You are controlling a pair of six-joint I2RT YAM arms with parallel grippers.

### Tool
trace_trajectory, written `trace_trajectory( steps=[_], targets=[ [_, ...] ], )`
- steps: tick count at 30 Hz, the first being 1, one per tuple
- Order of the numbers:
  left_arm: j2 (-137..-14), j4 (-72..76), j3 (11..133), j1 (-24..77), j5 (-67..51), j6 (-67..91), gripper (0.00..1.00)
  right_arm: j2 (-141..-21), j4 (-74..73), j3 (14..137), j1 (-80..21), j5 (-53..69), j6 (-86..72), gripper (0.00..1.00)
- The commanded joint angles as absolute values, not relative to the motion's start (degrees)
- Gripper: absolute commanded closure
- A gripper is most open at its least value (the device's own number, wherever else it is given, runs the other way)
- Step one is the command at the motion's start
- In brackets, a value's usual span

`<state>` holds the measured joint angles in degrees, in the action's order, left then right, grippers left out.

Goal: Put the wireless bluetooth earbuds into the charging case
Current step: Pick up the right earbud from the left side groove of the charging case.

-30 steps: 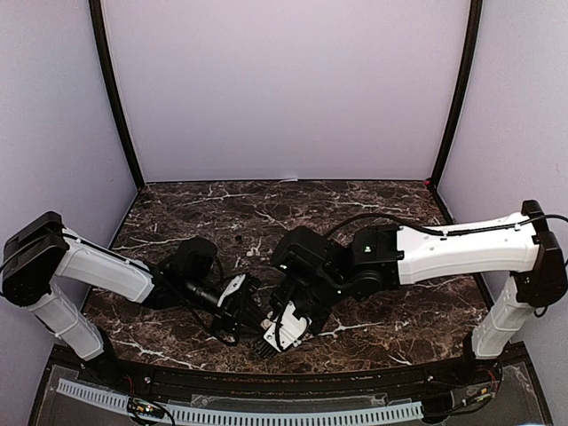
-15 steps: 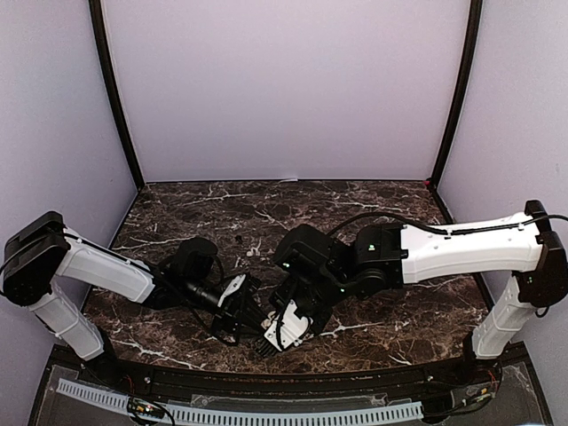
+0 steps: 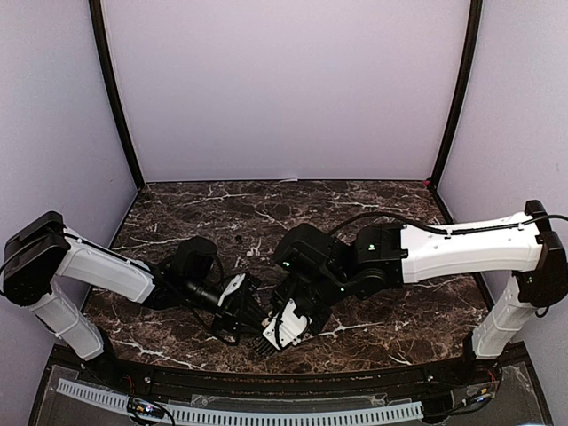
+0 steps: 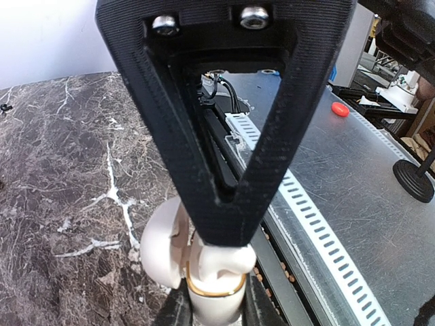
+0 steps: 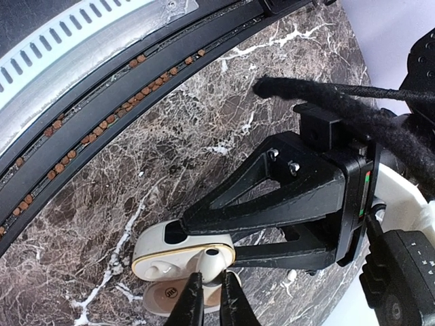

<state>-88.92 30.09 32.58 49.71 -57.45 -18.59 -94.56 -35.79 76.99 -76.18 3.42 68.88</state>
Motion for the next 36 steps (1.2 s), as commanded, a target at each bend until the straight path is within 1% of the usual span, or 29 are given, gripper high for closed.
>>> trace_trajectory(
  steps=[1,10,23,25,29,36],
  targets=[
    [-87.8,33.6,33.1,49.8,-58.6,-17.5,0.99,-94.5,-34.5,76.6,-76.0,5.4,67.9,0.90],
    [-87.5,33.8,32.9,49.8,-59.3,-17.4,0.99,-95.0,-34.8,76.0,-76.0,4.6,68.8,0.83],
    [-87.3,33.6,33.0,49.9,-60.3,-17.2,0.99,-96.9,-33.7,75.9,-76.1,2.1,70.8,0.82],
    [-87.3,33.6,33.1,49.9,-60.5,-17.2,0.99,-97.1,-33.5,76.0,-76.0,1.9,70.9,0.83],
    [-87.5,33.6,33.0,49.9,-60.3,-17.4,0.99,-97.1,-33.8,76.4,-76.0,2.5,70.9,0.94],
    [-87.2,33.6,32.3,49.9,-58.4,-18.2,0.99,-96.1,-35.4,76.9,-76.0,3.4,69.8,1.00]
  ],
)
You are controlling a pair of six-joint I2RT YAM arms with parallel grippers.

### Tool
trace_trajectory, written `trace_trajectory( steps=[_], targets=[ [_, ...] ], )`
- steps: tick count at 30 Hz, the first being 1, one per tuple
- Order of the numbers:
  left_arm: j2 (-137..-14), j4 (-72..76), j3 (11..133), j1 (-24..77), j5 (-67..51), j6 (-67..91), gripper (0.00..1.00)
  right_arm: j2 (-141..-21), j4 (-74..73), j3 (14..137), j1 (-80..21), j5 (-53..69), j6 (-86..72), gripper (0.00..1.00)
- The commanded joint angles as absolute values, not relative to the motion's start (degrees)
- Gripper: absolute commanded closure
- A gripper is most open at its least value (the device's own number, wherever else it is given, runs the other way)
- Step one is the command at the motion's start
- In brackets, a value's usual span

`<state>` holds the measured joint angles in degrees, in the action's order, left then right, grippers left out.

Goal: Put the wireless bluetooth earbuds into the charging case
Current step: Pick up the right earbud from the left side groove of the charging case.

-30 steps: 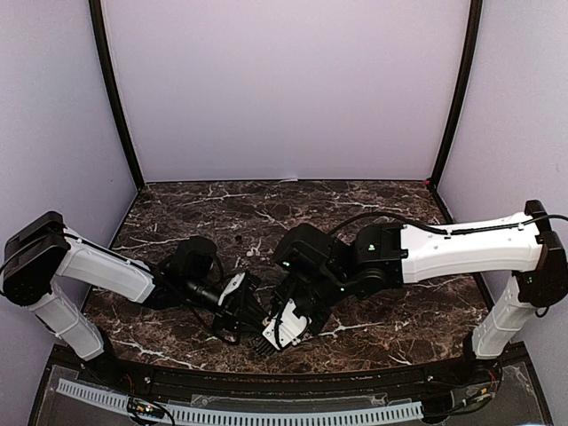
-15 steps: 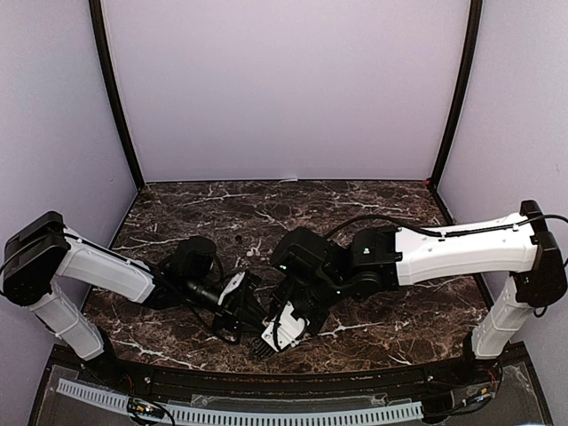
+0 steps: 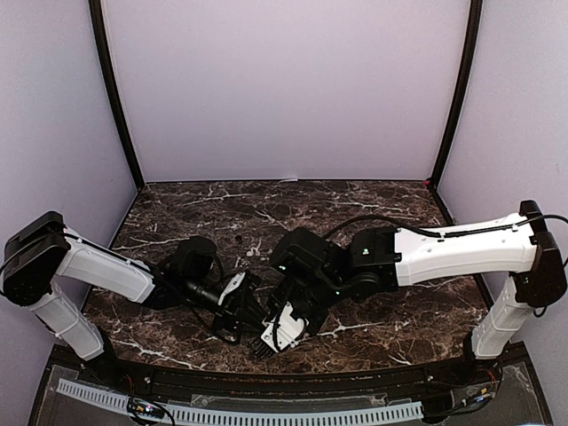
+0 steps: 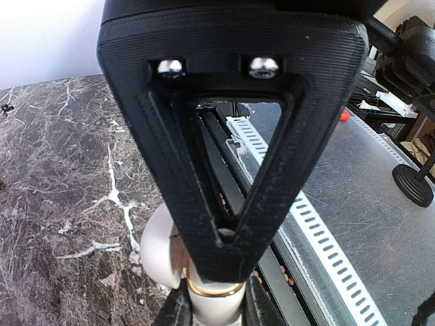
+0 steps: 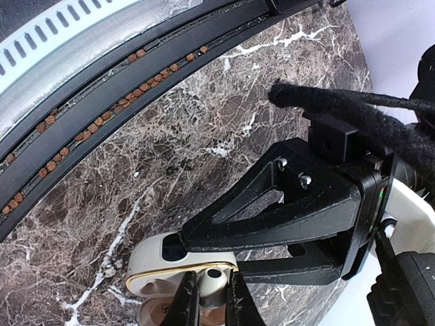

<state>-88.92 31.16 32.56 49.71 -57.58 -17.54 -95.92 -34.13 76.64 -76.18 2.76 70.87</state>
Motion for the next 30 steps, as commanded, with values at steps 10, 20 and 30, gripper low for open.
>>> trace_trajectory(
  steps=[10,20,30],
  targets=[
    [-87.1,32.0,32.1,49.9,-56.8,-19.6,0.99,-93.7,-37.0,76.3,-75.9,3.6,68.2,1.00],
    [-88.3,31.1,32.6,49.9,-56.1,-20.3,0.99,-92.3,-37.3,76.1,-75.3,4.6,67.5,1.00],
    [-88.5,33.4,31.9,49.9,-54.7,-19.2,0.99,-90.1,-36.0,74.5,-75.1,6.5,64.7,1.00]
  ],
)
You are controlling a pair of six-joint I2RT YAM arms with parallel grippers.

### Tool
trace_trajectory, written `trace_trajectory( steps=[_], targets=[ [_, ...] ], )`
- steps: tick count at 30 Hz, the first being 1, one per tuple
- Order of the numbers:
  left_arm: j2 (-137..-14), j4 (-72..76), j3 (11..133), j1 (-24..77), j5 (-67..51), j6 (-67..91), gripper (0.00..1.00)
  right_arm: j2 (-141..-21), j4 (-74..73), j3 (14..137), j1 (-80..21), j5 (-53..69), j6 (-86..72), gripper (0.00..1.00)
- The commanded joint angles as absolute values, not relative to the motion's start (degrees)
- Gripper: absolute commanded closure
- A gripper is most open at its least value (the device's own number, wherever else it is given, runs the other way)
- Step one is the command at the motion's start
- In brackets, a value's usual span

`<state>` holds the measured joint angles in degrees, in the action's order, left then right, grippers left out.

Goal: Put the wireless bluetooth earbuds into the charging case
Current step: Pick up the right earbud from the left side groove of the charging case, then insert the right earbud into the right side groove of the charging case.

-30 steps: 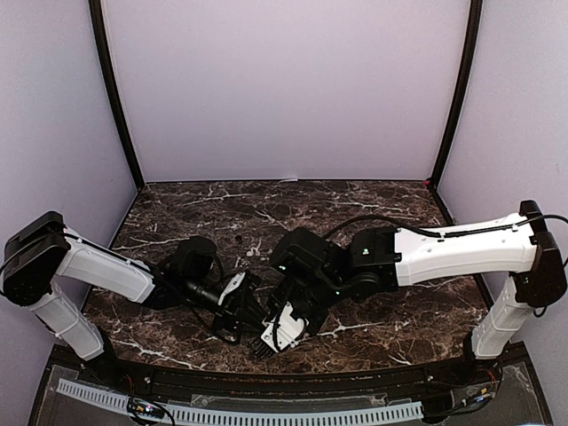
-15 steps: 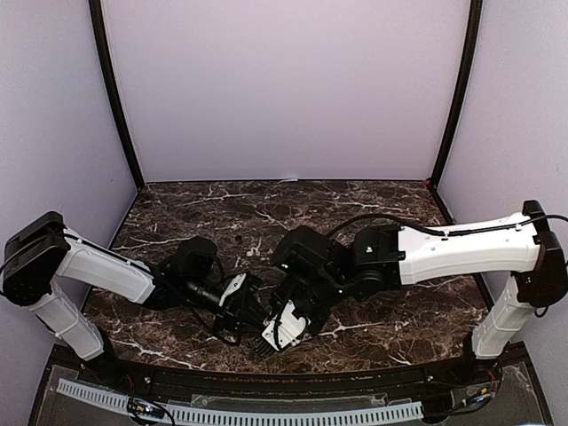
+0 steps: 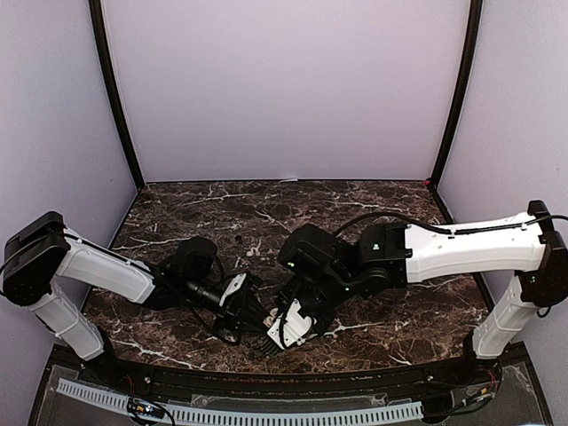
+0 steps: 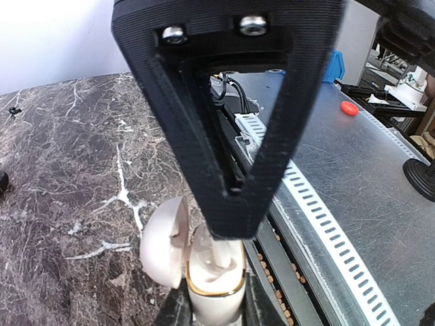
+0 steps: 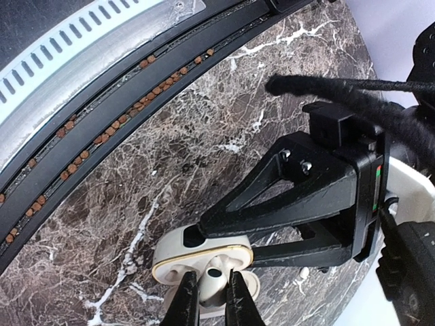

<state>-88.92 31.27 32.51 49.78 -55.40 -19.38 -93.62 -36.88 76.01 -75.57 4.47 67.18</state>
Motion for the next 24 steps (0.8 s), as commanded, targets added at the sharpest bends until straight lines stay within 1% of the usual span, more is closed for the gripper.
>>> trace_trajectory(
  steps=[1,5,10,14,24],
  targets=[
    [-88.5,34.1,31.6,49.9,-54.3,-19.0,0.99,-89.6,-35.7,74.4,-75.0,6.9,63.9,1.00],
    [-87.3,38.2,29.6,49.9,-51.7,-17.8,0.99,-87.9,-34.8,73.7,-74.5,8.9,59.7,1.00],
    [-86.4,41.4,28.4,49.9,-48.7,-16.8,0.99,-85.9,-30.4,71.3,-74.2,8.5,51.4,1.00],
    [-86.1,43.5,27.9,49.9,-47.7,-16.2,0.99,-85.7,-30.6,71.1,-73.6,9.7,46.3,1.00],
    [-85.4,43.7,27.8,49.9,-48.0,-15.8,0.99,-88.5,-32.3,71.3,-72.6,7.6,44.8,1.00]
  ],
)
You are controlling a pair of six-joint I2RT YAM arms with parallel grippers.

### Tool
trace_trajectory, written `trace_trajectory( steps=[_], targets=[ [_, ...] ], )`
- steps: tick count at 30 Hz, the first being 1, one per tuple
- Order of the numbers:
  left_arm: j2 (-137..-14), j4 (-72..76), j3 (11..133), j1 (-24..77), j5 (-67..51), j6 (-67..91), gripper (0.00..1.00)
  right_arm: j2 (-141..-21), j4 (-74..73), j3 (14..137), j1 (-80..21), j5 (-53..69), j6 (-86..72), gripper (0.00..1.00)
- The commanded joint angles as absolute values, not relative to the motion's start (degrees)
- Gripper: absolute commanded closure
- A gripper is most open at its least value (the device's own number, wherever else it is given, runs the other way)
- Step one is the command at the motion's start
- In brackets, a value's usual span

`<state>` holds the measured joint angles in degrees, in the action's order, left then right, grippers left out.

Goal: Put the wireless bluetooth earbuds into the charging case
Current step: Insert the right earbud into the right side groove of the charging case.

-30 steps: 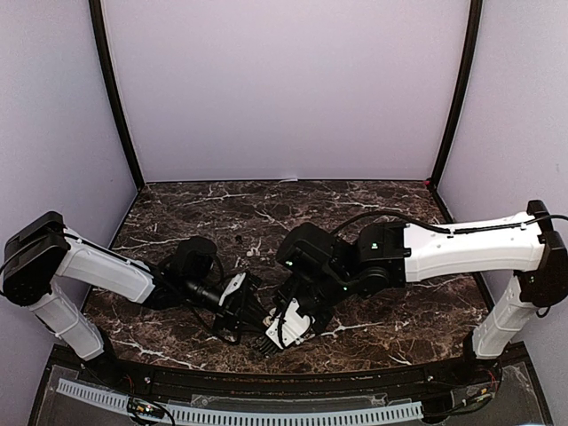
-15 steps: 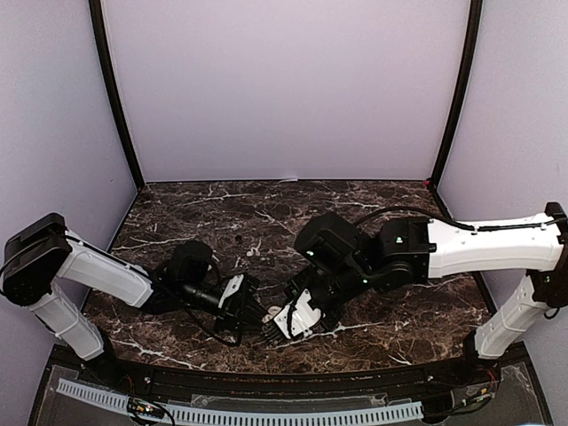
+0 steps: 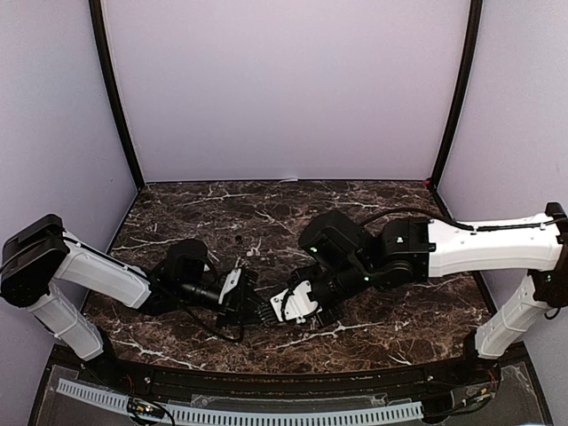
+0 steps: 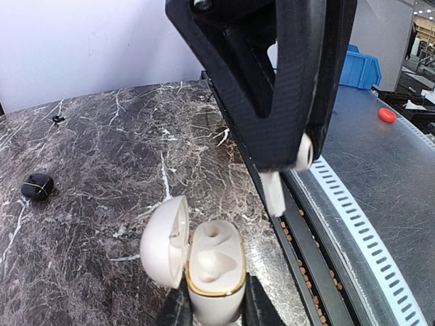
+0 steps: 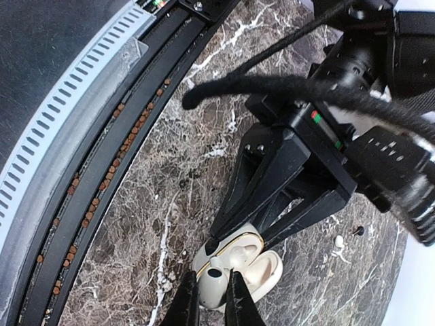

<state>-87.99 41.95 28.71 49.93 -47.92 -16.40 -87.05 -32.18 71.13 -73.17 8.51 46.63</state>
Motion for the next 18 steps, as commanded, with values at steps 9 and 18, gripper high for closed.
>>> trace_trajectory(
  steps=[9,18],
  targets=[
    [-84.9,44.2,27.3,49.9,-47.9,-15.5,0.99,-89.5,-32.5,71.0,-71.7,5.0,43.2,1.00],
    [-84.9,44.3,27.4,49.9,-48.1,-15.5,0.99,-89.3,-32.1,69.8,-71.2,4.8,42.8,1.00]
  ],
)
